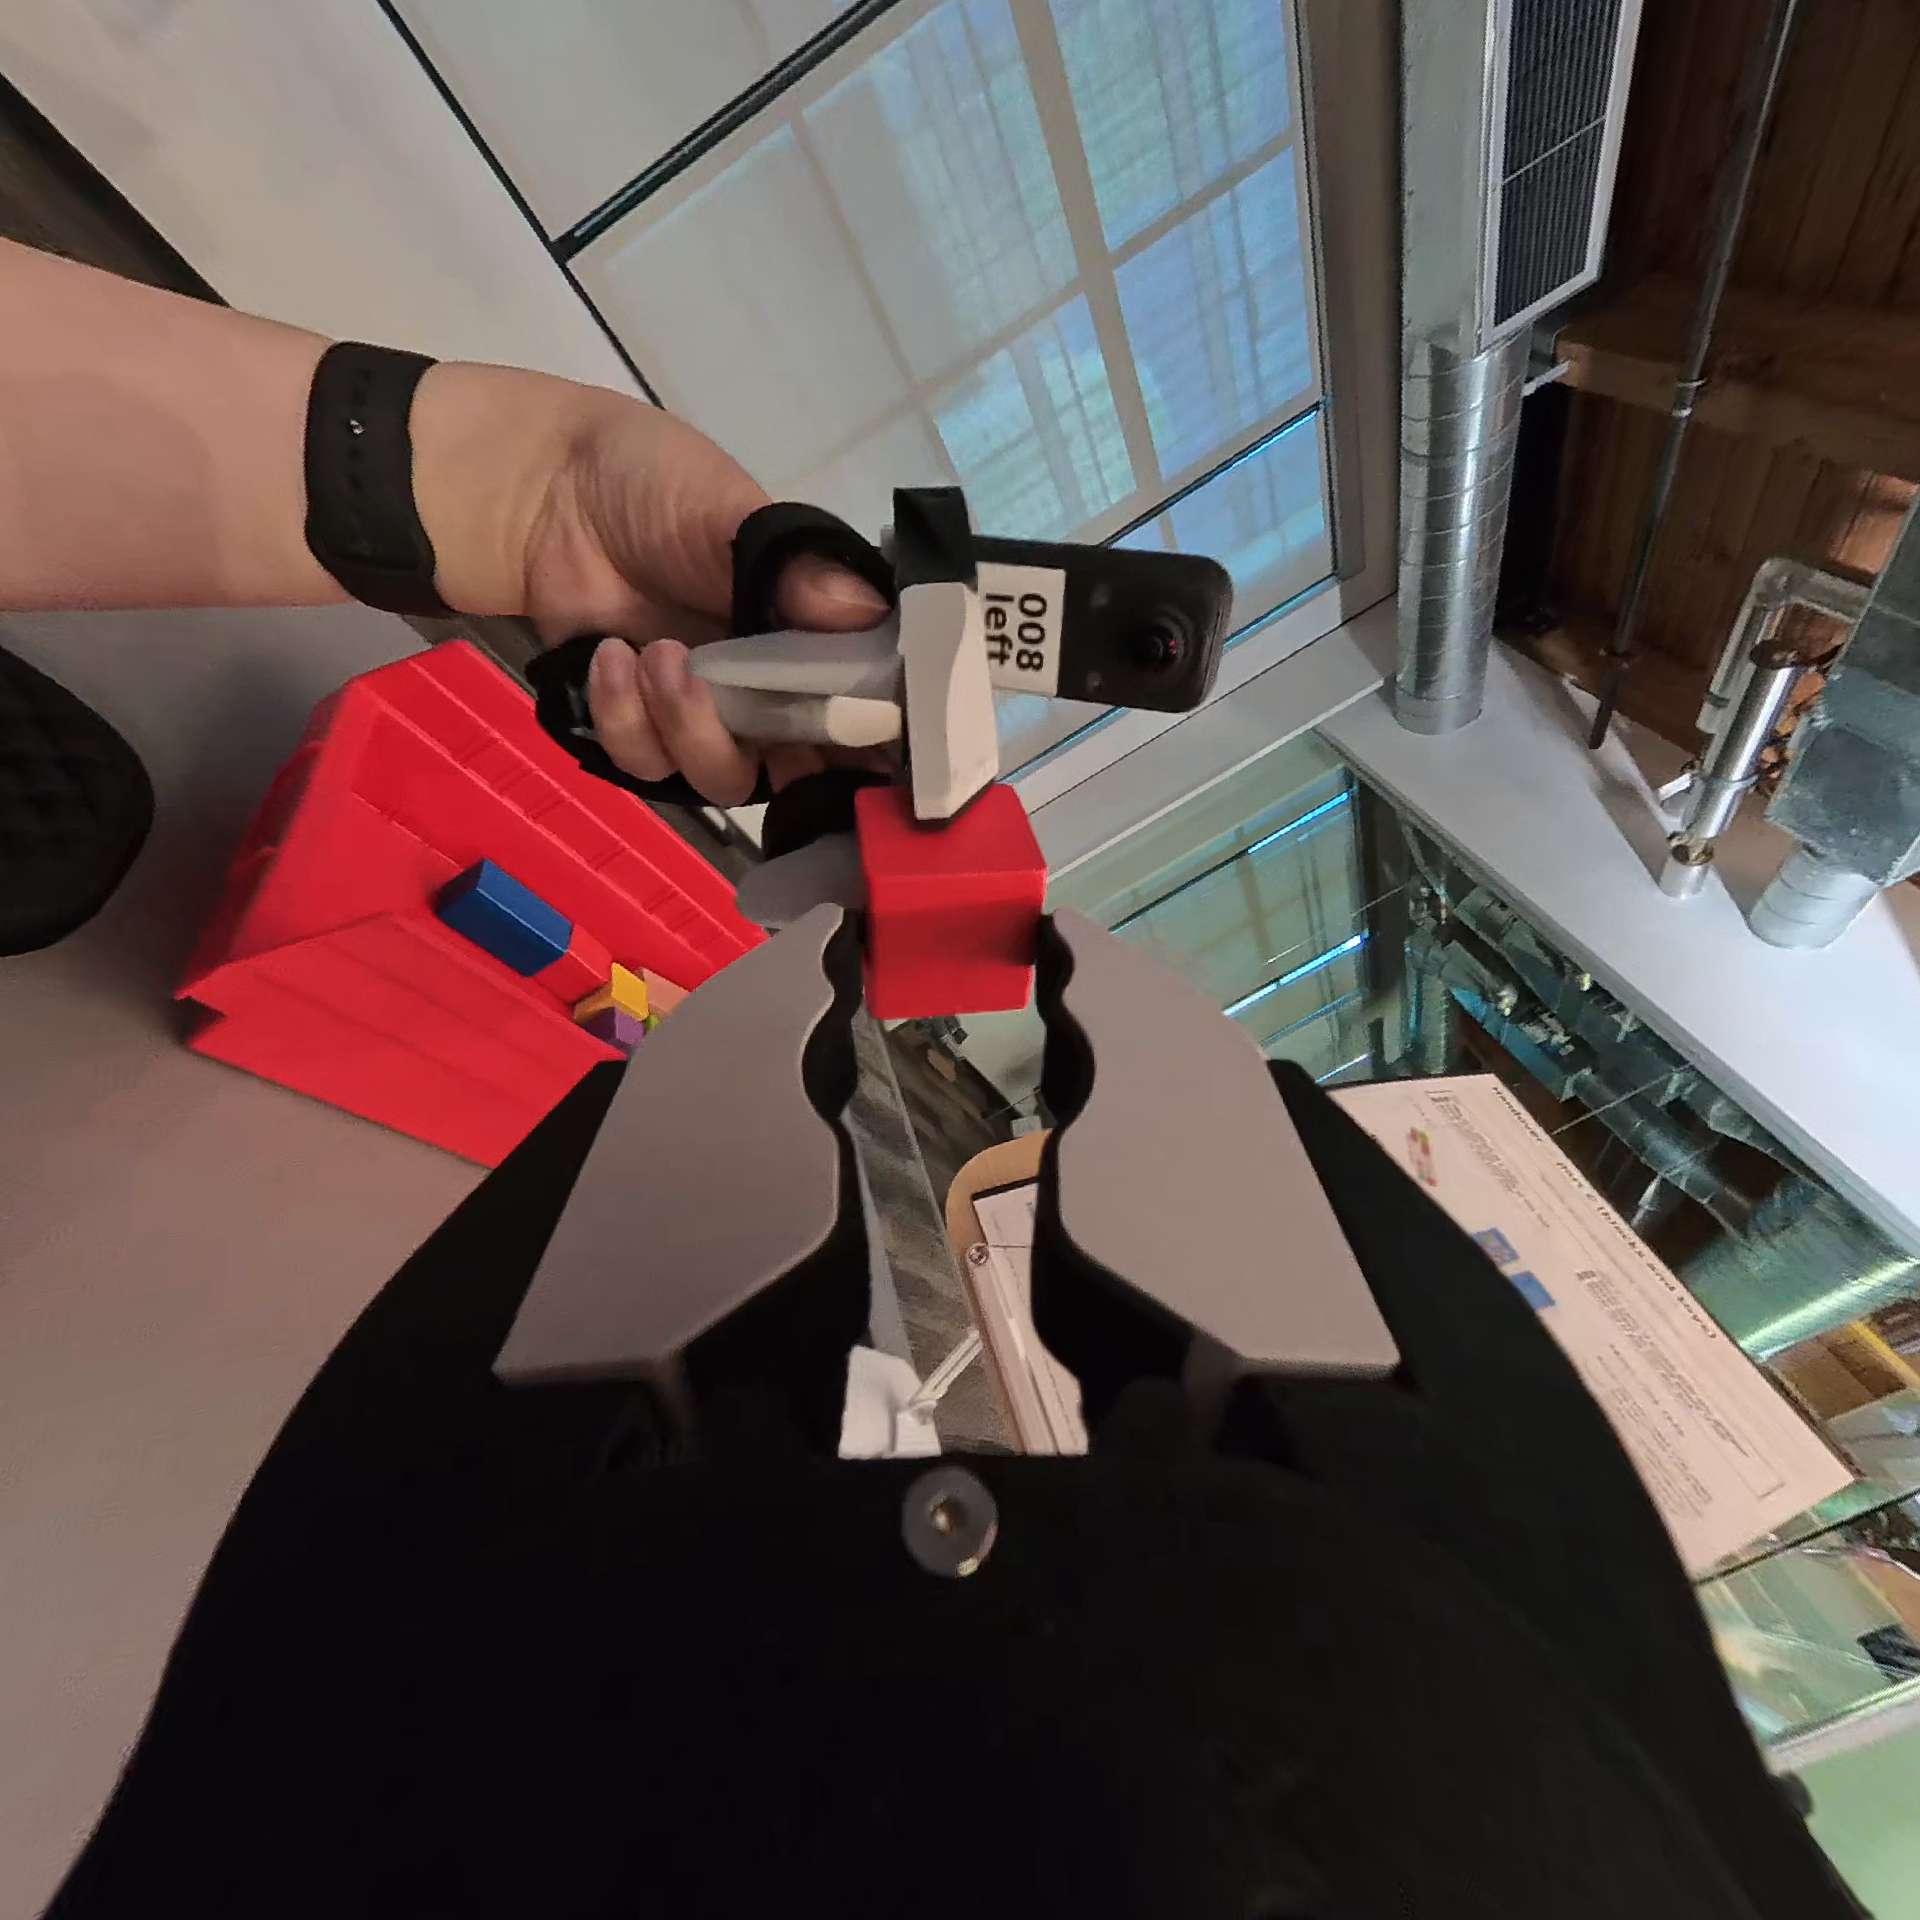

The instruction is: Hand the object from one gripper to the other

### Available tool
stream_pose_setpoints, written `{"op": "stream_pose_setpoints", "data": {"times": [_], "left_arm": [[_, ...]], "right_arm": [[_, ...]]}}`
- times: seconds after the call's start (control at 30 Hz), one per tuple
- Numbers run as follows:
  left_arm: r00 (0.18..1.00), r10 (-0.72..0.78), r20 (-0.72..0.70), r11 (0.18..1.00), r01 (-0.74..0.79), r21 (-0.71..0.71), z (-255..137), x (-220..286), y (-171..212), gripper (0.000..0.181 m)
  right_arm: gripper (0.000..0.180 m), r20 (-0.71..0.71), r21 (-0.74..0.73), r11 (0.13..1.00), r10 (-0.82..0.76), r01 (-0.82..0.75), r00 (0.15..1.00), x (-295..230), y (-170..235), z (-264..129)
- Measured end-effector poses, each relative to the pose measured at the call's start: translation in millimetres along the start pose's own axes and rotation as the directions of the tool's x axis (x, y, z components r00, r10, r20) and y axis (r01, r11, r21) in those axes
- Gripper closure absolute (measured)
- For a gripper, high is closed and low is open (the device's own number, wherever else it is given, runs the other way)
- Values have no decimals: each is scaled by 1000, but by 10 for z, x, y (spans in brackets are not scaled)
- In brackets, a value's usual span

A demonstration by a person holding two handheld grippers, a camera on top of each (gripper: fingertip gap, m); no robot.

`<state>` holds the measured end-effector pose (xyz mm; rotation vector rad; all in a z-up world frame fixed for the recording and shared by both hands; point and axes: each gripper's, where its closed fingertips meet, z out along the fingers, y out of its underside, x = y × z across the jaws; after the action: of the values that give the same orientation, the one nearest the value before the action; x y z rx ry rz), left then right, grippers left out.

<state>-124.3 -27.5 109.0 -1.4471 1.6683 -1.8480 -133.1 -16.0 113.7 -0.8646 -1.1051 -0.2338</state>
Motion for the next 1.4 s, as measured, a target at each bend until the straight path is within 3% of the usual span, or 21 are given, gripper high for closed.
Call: {"op": "stream_pose_setpoints", "data": {"times": [0.17,0.27,0.33,0.4,0.5,0.6,0.7,0.8,0.93,1.4], "left_arm": [[999,26,23,1000,-26,15,-105,34,-33,125],[996,70,48,996,-72,48,-304,131,-80,127],[994,98,56,993,-102,66,-427,211,-97,131],[989,123,79,988,-130,83,-513,255,-123,133],[984,154,89,982,-162,93,-558,315,-143,134],[982,163,94,982,-170,75,-561,331,-123,134],[980,166,108,981,-175,80,-586,325,-130,134],[979,166,121,980,-177,88,-631,320,-134,134],[977,164,134,979,-178,99,-684,301,-147,135],[976,165,144,977,-182,110,-768,261,-159,136]], "right_arm": [[147,11,-91,994,-54,55,998,116,91,-81],[147,-29,-292,955,-62,51,998,609,326,-472],[147,-2,-459,888,33,-30,999,919,705,-871],[147,41,-678,730,152,-84,988,1098,1334,-1329],[147,164,-895,446,274,26,948,1008,2210,-2057],[146,288,-941,270,328,202,900,751,2775,-2560],[147,305,-952,133,465,275,831,415,3181,-2943],[147,302,-949,92,534,300,790,202,3413,-3135],[147,258,-964,102,585,245,769,59,3567,-3134],[147,285,-952,102,639,289,714,-168,3783,-3128]]}}
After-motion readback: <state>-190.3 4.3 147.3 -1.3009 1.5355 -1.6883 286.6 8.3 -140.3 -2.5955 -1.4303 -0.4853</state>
